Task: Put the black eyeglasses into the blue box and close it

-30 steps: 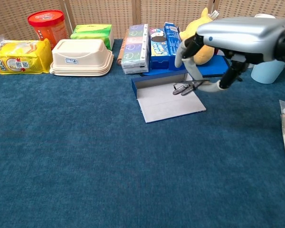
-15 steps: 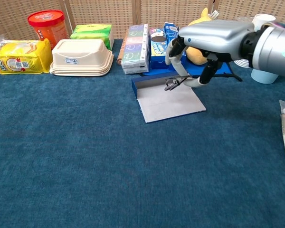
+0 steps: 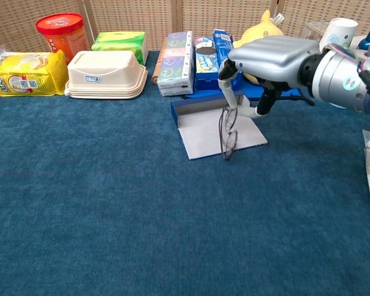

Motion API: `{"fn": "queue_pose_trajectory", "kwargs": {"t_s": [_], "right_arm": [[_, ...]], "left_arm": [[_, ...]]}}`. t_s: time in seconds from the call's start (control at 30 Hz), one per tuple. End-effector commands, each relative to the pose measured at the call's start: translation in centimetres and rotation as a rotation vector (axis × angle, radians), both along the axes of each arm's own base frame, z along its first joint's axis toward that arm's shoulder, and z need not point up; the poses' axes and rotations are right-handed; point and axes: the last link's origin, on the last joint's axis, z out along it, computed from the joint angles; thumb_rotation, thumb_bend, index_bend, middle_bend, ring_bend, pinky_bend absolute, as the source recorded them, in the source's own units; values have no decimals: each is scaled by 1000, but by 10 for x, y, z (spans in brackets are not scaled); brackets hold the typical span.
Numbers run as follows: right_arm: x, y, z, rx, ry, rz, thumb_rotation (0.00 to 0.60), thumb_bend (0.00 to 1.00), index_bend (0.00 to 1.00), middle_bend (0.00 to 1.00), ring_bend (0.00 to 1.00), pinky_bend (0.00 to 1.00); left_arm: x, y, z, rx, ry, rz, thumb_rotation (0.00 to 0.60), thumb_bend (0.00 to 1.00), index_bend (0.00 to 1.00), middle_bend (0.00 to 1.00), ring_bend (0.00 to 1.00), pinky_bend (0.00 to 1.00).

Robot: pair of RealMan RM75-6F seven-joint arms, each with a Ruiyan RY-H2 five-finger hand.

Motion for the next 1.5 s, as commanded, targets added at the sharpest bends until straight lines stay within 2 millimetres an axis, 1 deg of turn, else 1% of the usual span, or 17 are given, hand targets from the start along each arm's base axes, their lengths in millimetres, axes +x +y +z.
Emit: {"fn": "queue_pose_trajectory", "kwargs": {"t_s": [0.03, 0.1, 0.2, 0.37, 0.53, 0.67, 0.73, 0.97, 1.1, 1.4, 1.5], "right_arm": [[1, 4, -7, -42, 40, -11, 600, 319, 486, 280, 223, 227], [1, 6, -9, -54, 60, -13, 600, 317, 446, 265, 210, 226], [4, 9, -12, -50, 65, -22, 600, 316, 418, 254, 197, 224], [1, 12, -3, -51, 62, -30, 600, 303, 363, 227, 166, 205], [-11, 22, 3, -10, 95, 11, 600, 177, 302, 213, 144, 198], [-25, 29, 5, -10, 113, 60, 600, 32, 230, 208, 140, 193], [-27, 30, 5, -12, 103, 71, 600, 2, 198, 205, 137, 191], [-27, 26, -4, -27, 70, 140, 600, 0, 128, 202, 125, 190], [-31, 23, -10, -30, 67, 175, 600, 0, 103, 201, 120, 189], [-41, 17, -21, -12, 90, 204, 600, 0, 98, 201, 119, 187], [-47, 13, -26, -2, 112, 207, 600, 0, 99, 201, 118, 184]], "left_arm": [[0, -1, 0, 1, 0, -1, 585, 282, 170, 113, 83, 0], [0, -1, 0, 2, -1, -1, 587, 283, 168, 113, 83, 0], [0, -2, 0, 4, -2, 0, 586, 282, 164, 113, 83, 0], [-2, -4, 2, 9, -1, 6, 587, 282, 161, 113, 83, 0], [-3, -4, 0, 8, -7, 6, 586, 282, 159, 113, 83, 0], [-4, -3, -2, 4, -11, 7, 587, 282, 152, 113, 83, 0], [-4, -3, -2, 4, -12, 5, 588, 282, 149, 113, 83, 0], [-2, -2, -2, 9, -14, -9, 584, 282, 140, 113, 83, 0], [-3, -4, 0, 18, -13, -3, 584, 282, 139, 113, 83, 0], [-6, -7, 1, 18, -14, 3, 583, 281, 137, 113, 83, 0], [-6, -8, 2, 20, -14, 4, 584, 282, 135, 112, 83, 0]]}}
